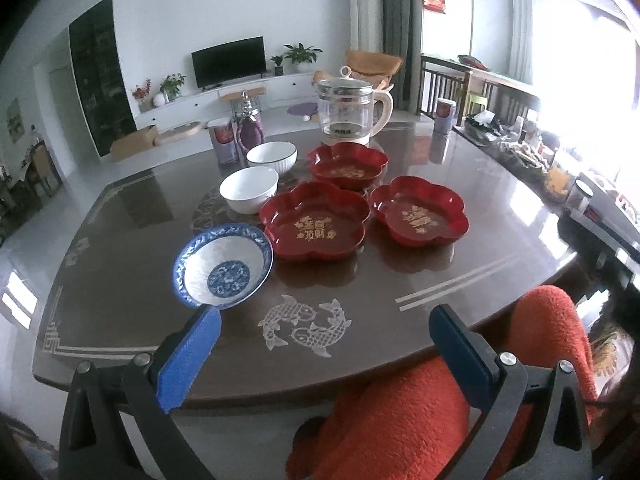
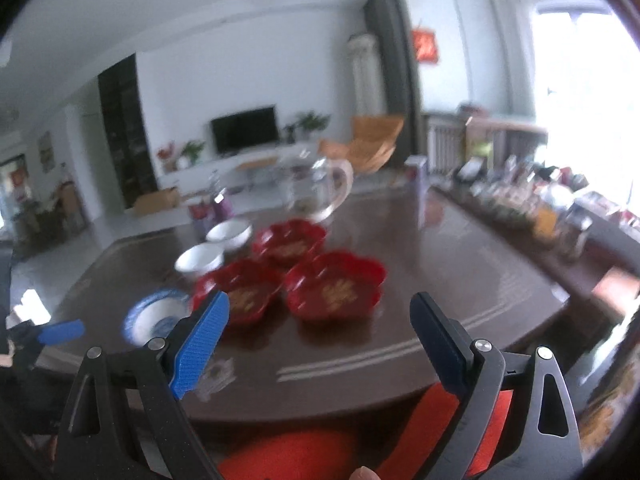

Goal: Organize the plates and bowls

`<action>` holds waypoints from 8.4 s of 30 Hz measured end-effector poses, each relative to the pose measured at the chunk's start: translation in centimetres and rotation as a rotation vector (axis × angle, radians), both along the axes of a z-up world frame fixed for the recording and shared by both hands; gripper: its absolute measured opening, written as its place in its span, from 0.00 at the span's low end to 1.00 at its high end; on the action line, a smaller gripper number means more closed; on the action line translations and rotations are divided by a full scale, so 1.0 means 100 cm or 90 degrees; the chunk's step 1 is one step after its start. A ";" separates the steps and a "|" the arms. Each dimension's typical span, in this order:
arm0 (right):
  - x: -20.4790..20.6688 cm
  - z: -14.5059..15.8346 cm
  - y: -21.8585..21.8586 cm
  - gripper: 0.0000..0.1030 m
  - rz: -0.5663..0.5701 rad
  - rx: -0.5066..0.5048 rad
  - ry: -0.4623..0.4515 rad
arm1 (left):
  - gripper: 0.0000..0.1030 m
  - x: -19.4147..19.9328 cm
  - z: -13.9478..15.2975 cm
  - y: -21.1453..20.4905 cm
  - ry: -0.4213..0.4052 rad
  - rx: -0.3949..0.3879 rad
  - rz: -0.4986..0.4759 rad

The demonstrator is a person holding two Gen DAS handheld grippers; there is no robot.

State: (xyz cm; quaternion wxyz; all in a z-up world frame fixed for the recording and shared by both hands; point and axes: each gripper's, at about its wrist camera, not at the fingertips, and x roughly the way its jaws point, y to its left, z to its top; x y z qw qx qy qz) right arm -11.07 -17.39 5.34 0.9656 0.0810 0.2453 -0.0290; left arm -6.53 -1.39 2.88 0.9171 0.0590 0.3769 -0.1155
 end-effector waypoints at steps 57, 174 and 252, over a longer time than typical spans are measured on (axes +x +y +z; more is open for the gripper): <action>0.228 -0.101 -0.227 0.11 -0.066 0.162 0.391 | 0.07 0.267 -0.092 -0.212 0.270 -0.067 -0.202; 0.306 -0.170 0.023 0.40 0.081 0.209 0.468 | 0.35 0.334 -0.150 0.036 0.358 -0.078 0.008; 0.163 -0.102 -0.215 0.59 -0.244 0.093 0.259 | 0.16 0.246 -0.083 -0.218 0.185 -0.007 -0.222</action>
